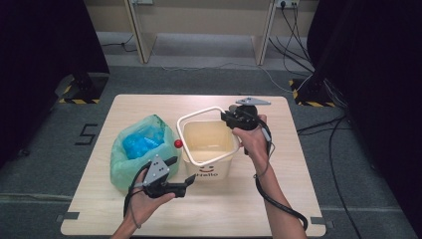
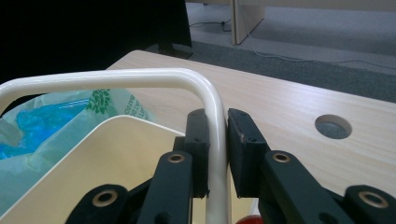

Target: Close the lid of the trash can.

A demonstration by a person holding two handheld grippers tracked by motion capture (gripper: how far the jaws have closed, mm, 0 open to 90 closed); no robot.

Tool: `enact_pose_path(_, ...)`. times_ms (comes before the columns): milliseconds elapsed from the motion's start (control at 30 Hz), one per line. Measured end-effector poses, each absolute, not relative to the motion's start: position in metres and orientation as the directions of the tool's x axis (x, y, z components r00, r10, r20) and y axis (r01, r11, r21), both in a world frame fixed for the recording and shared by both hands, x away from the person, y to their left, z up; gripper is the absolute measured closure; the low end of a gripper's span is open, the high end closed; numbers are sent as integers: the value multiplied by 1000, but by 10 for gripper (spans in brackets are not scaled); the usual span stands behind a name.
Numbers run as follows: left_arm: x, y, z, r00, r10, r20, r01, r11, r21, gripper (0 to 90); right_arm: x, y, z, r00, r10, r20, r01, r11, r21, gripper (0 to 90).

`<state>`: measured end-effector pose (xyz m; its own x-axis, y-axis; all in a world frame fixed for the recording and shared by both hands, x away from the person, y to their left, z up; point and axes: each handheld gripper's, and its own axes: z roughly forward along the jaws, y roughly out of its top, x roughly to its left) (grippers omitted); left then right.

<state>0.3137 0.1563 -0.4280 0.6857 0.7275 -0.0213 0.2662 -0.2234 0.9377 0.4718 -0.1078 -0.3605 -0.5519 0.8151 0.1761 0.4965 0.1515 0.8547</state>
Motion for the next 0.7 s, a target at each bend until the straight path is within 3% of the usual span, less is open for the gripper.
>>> enact_pose_path(300,324,143,-425,652,758,19,241,-230,943,151,474,-99,-367,-540,820,191,526,151,837,788)
enact_pose_path(700,330,147,-429,619,784,-46,298,-180,937,148,467,-105,-375,-502,849,163,545,165,822,754)
